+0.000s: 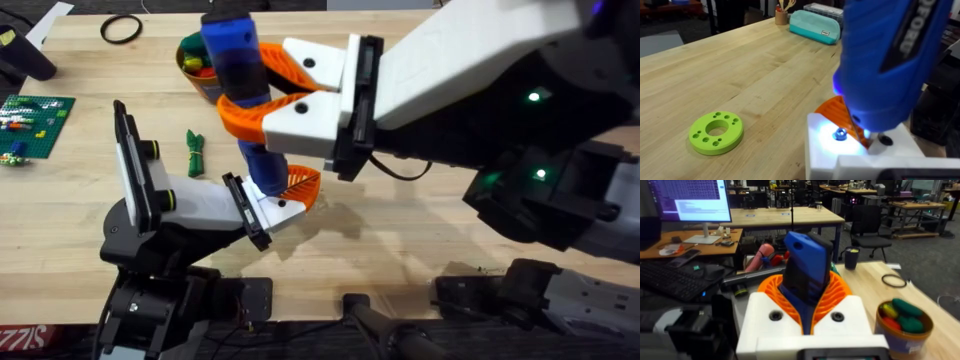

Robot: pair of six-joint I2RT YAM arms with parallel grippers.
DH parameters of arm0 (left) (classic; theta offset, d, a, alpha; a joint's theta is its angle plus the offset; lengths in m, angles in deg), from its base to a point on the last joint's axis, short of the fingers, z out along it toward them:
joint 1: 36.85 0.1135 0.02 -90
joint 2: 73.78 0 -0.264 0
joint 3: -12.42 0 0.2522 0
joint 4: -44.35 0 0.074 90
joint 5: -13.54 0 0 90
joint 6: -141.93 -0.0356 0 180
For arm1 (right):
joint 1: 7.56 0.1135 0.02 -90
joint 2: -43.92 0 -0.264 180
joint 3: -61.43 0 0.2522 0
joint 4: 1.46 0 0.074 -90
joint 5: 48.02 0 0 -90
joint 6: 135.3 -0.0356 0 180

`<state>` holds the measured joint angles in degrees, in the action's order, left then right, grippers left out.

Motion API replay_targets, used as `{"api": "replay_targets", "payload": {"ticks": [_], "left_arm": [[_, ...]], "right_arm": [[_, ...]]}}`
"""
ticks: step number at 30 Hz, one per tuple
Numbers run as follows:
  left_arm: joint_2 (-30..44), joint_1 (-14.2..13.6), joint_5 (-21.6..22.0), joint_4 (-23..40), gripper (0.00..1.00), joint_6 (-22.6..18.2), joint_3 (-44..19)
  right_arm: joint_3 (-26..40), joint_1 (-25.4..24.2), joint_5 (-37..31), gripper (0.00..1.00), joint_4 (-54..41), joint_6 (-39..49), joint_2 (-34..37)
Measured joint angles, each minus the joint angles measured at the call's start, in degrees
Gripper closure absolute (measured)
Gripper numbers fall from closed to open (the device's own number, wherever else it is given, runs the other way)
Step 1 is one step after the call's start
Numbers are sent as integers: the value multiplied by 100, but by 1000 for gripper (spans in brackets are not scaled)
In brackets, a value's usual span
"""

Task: Pick up the gripper from the table and insert it into the empty holder that is missing its gripper. Then pick up a screw, insert it into the mounting hole, and use the screwdriver to tighten it. Finally, clean up the table by picking up the vegetable and placing it into the bucket.

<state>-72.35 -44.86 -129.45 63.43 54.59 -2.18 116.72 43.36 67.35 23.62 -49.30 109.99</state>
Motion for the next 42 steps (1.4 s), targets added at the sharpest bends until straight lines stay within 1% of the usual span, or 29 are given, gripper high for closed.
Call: {"api": "replay_targets", "payload": {"ticks": [7, 20, 42], "left_arm": [[0, 2, 12, 5, 991, 16, 0], [0, 2, 9, 6, 991, 16, 0], [0, 2, 9, 6, 991, 16, 0]], "right_arm": [[-20, 8, 1, 956, 270, -12, 180], [-28, 8, -2, 957, 1036, -32, 180], [-28, 8, 0, 957, 804, 211, 180]]}}
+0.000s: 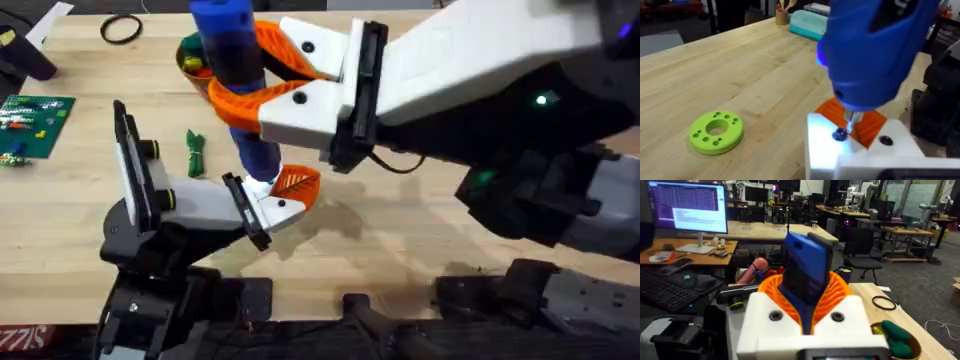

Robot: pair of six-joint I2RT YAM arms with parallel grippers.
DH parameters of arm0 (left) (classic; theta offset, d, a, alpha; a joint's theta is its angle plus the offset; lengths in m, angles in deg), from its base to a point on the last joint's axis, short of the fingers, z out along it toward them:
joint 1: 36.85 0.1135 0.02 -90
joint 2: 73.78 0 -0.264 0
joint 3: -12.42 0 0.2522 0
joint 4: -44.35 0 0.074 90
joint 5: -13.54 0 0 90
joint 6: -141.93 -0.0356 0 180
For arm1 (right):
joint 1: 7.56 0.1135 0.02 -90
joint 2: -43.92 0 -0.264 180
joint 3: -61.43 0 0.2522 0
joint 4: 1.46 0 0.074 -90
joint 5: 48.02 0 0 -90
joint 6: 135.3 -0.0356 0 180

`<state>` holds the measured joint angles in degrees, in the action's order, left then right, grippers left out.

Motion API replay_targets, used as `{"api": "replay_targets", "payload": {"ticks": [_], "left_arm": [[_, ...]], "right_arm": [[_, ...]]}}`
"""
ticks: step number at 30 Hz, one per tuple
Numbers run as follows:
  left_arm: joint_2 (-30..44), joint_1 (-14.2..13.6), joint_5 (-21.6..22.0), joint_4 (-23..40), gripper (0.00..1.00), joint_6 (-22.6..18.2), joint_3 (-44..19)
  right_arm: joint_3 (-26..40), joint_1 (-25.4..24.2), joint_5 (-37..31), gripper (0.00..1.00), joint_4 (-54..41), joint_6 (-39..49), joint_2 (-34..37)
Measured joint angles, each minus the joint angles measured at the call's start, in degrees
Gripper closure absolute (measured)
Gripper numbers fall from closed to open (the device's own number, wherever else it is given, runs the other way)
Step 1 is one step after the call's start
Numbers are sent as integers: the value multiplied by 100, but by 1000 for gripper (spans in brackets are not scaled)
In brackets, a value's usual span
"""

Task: Pick up the gripper from the table and insert it into the empty holder that is missing its gripper. Then pick up a screw, insert it into the mounting hole, and use the screwdriver to tighten it. Finally, clean up the table by picking up the vegetable and placing it into the bucket.

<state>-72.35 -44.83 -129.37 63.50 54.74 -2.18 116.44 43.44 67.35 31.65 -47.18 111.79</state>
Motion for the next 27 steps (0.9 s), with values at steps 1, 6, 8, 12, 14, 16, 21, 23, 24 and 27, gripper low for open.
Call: {"api": "replay_targets", "payload": {"ticks": [1, 6, 8, 12, 14, 16, 21, 23, 24, 27], "left_arm": [[0, 0, 0, 0, 991, 0, 0], [2, 0, 1, 3, 991, 3, 0], [1, 0, 0, 3, 991, 4, 0], [1, 0, 0, 2, 991, 7, 0], [0, 0, 0, 4, 991, 13, 0], [2, 0, 1, 2, 991, 20, 0], [2, 0, 1, 4, 991, 20, 0], [2, 0, 0, 4, 991, 22, 0], [1, 0, 1, 4, 991, 22, 0], [1, 0, 2, 4, 991, 20, 0]], "right_arm": [[0, 0, 0, 957, -5, 2, 0], [0, 0, -1, 957, -166, 148, 0], [0, 0, 0, 957, -177, 214, -4], [0, 0, -1, 957, -175, 260, -3], [0, 0, 0, 957, -175, 276, -4], [0, 0, 0, 957, -173, 282, -2], [0, 0, 0, 957, -175, 324, -4], [0, 0, 0, 957, -176, 341, -4], [0, 0, 0, 957, -176, 343, -3], [0, 0, 0, 957, -175, 347, -4]]}}
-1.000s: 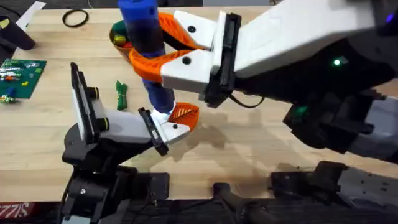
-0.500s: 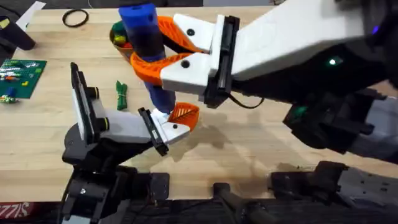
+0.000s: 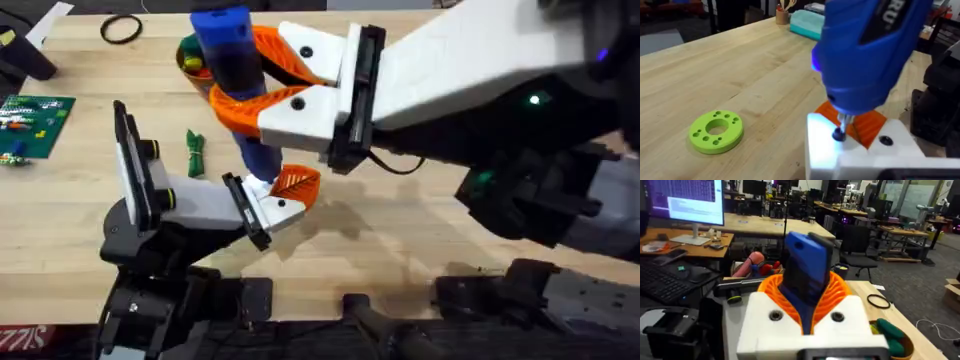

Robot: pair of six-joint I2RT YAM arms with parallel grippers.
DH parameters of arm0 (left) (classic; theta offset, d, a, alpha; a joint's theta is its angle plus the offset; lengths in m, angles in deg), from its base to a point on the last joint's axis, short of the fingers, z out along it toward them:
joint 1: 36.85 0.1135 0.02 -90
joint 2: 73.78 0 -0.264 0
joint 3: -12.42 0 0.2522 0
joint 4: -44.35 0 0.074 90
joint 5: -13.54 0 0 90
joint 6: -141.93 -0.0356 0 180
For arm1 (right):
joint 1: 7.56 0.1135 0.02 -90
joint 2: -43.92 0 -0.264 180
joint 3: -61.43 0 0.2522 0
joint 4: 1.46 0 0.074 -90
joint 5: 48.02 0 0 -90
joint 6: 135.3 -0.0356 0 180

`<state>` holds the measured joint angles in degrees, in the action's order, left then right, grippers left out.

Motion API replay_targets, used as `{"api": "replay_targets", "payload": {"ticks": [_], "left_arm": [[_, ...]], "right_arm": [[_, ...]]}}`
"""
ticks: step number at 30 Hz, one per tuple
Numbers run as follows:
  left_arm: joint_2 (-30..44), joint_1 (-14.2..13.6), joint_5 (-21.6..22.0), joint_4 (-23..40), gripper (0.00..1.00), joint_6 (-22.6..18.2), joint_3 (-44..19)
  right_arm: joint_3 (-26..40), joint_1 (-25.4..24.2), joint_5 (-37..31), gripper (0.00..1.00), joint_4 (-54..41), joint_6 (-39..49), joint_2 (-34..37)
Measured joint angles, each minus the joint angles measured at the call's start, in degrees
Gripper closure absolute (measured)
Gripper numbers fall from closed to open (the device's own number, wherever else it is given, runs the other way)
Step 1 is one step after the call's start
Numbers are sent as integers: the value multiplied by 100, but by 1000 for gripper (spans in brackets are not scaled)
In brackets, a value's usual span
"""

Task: Pick up the gripper from the table and insert it into the empty holder that is missing its gripper. Then pick up a screw, insert it into the mounting hole, and use the screwdriver to tighten it. Finally, clean up the table by picking up the vegetable and placing it into the bucket.

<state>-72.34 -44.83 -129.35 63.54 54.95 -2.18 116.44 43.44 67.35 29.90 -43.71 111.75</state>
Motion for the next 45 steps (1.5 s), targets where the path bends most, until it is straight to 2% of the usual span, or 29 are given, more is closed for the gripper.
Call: {"api": "replay_targets", "payload": {"ticks": [18, 37, 45], "left_arm": [[1, 0, -1, 3, 991, 22, 0], [39, 0, -3, 11, 991, 67, 0], [39, -2, -26, 13, 991, 67, 0]], "right_arm": [[0, 0, -2, 957, 42, 32, 66], [98, -11, -46, 957, -304, 3, 53], [271, -31, -55, 957, -793, -10, -22]]}}
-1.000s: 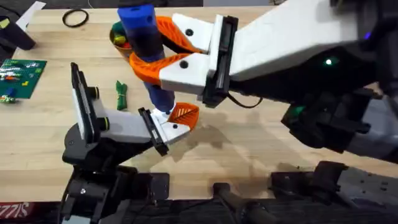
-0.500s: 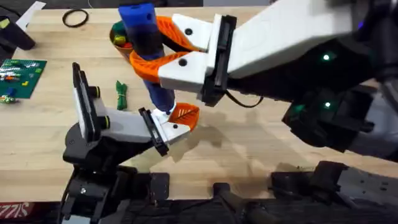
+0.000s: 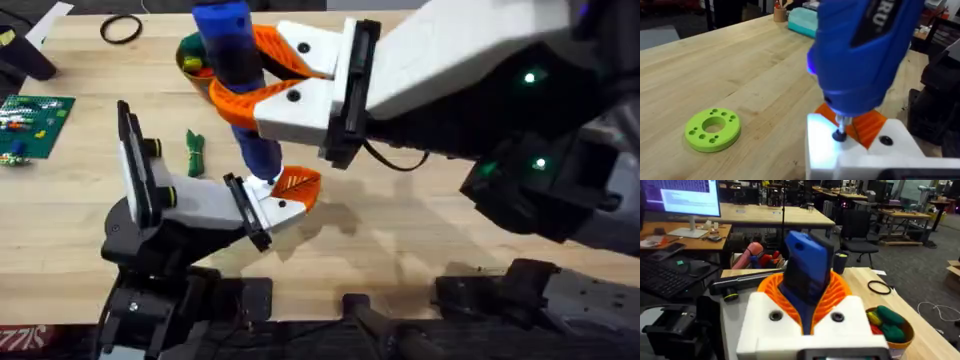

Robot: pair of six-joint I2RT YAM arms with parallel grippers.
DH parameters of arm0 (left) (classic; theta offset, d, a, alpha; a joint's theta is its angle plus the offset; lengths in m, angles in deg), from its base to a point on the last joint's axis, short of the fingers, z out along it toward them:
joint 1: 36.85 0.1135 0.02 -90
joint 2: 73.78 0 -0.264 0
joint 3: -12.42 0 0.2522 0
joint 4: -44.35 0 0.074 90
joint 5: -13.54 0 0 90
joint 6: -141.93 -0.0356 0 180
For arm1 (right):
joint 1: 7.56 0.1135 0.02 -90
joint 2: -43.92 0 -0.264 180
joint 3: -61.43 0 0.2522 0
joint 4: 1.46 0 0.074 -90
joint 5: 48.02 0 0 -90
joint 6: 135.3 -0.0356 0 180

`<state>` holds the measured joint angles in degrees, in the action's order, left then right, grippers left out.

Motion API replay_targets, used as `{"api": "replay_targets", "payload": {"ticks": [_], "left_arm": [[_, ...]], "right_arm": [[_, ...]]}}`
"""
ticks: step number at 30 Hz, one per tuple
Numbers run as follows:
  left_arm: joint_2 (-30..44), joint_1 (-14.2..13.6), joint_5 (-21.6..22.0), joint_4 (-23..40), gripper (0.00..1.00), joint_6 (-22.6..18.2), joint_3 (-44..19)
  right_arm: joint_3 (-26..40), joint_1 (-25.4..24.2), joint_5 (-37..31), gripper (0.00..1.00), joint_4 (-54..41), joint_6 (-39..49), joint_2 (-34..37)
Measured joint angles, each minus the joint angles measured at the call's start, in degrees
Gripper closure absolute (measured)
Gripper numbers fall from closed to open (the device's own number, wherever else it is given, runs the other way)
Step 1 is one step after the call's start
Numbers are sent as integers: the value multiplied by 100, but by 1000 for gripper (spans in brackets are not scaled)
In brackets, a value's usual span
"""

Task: Pick up the gripper from the table and insert it into the empty holder that is missing its gripper. Then pick up a screw, insert it into the mounting hole, and use the screwdriver to tighten it. Finally, clean up the table by picking up the vegetable and placing it into the bucket.

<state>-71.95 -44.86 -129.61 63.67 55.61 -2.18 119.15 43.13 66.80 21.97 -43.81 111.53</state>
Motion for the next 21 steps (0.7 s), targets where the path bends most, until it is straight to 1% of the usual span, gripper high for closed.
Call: {"api": "replay_targets", "payload": {"ticks": [9, 21], "left_arm": [[0, 0, -20, 2, 991, 0, 0], [0, 0, -24, 2, 991, 0, 0]], "right_arm": [[91, -4, 11, 957, -259, 0, -15], [114, -15, 57, 957, -314, 25, -15]]}}
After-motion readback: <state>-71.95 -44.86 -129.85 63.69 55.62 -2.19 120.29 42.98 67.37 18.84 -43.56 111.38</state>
